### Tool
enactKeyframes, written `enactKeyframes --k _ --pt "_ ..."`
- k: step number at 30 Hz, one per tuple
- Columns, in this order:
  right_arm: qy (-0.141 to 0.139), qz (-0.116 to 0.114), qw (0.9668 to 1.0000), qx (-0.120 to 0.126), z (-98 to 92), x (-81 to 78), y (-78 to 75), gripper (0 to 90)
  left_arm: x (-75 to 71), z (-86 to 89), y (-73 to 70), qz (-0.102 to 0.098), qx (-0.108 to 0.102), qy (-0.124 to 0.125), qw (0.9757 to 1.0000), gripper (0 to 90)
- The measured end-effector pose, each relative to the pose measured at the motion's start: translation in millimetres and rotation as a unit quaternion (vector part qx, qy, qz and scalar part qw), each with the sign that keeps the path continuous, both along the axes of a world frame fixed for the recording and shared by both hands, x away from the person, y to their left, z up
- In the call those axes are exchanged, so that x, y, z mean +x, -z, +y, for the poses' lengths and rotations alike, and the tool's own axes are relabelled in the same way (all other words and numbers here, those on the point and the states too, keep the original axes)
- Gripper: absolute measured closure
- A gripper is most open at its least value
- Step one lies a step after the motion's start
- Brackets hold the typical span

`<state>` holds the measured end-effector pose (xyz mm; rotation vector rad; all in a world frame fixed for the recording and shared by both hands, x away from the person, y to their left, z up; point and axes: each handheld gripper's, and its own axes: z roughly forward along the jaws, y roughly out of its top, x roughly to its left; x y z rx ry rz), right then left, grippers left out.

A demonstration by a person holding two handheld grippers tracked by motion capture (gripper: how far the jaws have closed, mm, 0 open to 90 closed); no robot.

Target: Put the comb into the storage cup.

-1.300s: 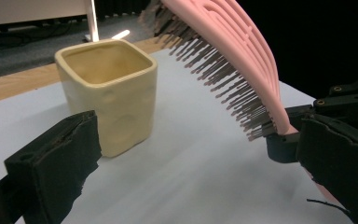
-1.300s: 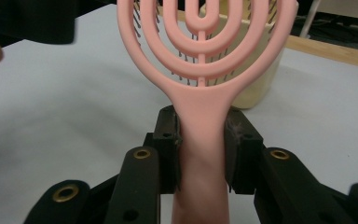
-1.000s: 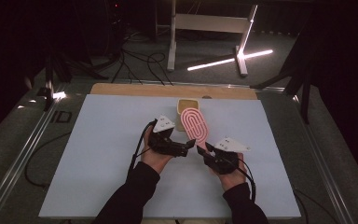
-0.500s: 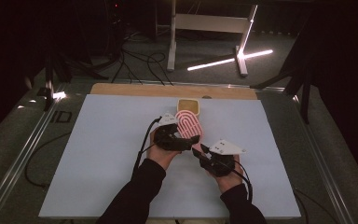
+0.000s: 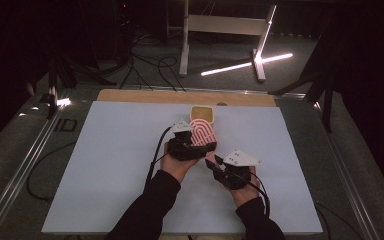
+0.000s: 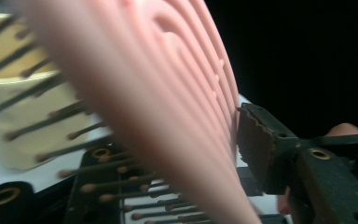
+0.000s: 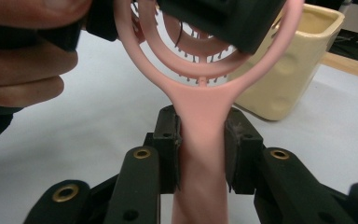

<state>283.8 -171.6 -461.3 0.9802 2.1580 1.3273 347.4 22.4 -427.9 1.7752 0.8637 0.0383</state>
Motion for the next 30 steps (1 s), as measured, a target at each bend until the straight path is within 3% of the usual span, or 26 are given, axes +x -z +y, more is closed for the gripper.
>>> enactKeyframes --k 3,8,14,21,25,30 --pt "-0.002 0.006 1.0000 -0.001 0.2 0.9 1.4 69.8 -0.8 1.6 -1.3 0.000 -0.020 0.008 0.9998 57.5" --pt "0.000 0.011 0.9999 -0.001 0.0 2.2 2.0 69.8 -0.2 1.6 -1.1 0.016 -0.039 0.018 0.9990 61.0" --pt "0.001 0.013 0.9999 -0.001 -1.7 3.4 1.9 68.3 0.0 -0.8 -3.9 0.022 -0.038 0.012 0.9990 63.0" --pt "-0.006 0.011 0.9999 0.005 -2.5 4.0 0.5 50.8 1.7 4.6 -9.5 0.008 -0.036 -0.003 0.9993 63.7" --pt "-0.004 0.013 0.9999 0.008 -4.6 4.7 -0.4 46.1 2.8 9.6 -13.0 0.001 -0.039 -0.013 0.9992 63.9" --pt "0.006 0.021 0.9997 0.007 -6.8 6.6 -1.9 33.3 5.4 14.5 -15.3 -0.001 -0.042 -0.022 0.9989 64.0"
